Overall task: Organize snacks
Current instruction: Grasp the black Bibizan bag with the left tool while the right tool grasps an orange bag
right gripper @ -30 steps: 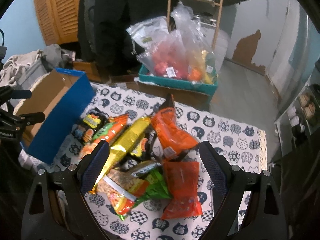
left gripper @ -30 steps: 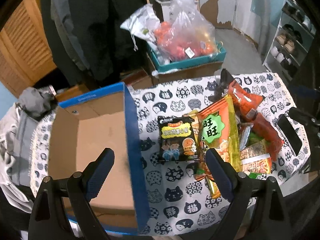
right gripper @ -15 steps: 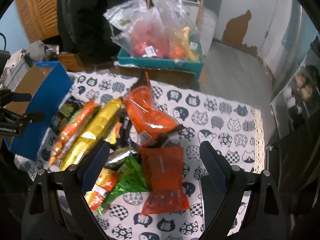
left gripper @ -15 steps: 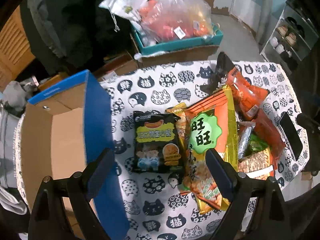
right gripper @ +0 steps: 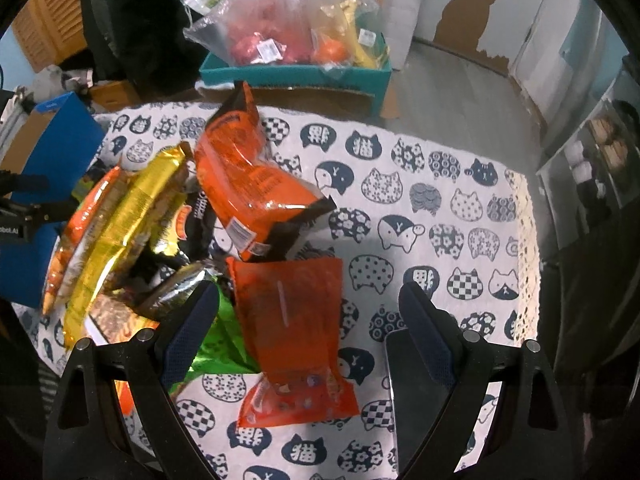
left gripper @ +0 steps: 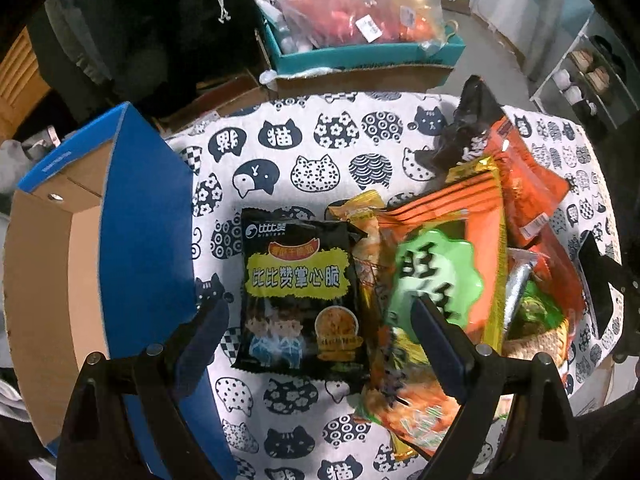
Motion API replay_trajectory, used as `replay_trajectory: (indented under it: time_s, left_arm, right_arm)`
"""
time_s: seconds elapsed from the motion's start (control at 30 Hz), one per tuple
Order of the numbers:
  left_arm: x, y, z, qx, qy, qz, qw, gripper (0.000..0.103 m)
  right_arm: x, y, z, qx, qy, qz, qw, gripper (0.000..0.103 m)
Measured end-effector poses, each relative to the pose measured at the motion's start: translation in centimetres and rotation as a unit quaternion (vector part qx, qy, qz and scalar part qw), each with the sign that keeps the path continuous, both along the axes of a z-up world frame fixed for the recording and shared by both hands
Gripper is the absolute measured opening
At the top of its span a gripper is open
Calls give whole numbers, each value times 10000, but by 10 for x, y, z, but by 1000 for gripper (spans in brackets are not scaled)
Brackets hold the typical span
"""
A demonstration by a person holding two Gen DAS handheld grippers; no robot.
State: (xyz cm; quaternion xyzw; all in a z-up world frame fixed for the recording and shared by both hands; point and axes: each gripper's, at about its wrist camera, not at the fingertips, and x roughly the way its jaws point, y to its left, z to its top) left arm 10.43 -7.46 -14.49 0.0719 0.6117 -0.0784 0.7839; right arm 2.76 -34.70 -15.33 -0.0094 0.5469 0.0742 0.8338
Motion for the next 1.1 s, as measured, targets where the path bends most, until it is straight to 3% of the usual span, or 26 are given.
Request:
replay_trajectory:
  time_s: [0.5, 0.7, 0.83, 0.93, 0.97, 1.0, 1.07, 1.1]
  left_arm:
    - [20, 24, -45, -141, 423, 366, 9983, 94]
    - [26, 32, -54, -538, 510, 572, 9956, 93]
    - [23, 33, -50, -805, 442, 561, 9942, 77]
    - [20, 30, -47, -621, 355, 440, 9965, 64]
    - [19, 29, -47, -521, 349, 389, 9973, 64]
    - [19, 29, -47, -491, 318, 338, 9977, 64]
    - [18, 27, -46, -412, 284, 303, 9983, 64]
    - [15, 27, -45, -389, 274, 284, 9985, 64]
  right_arm:
    - [11, 4, -51, -45, 716, 169, 9973, 90]
    - [10, 8, -69, -175, 932, 301, 9950, 90]
    - [11, 4, -81, -111, 1089, 239, 9937, 90]
    - [12, 2, -84, -20, 1117, 225, 9935, 90]
    - [13, 2, -85, -7, 1122, 226, 9934, 89]
    - [13, 2, -86, 15, 1126, 234, 9934, 87]
    - [13, 3, -88, 153, 1157, 306, 9927, 70]
    - [13, 4, -88, 195, 1178, 342, 9923, 67]
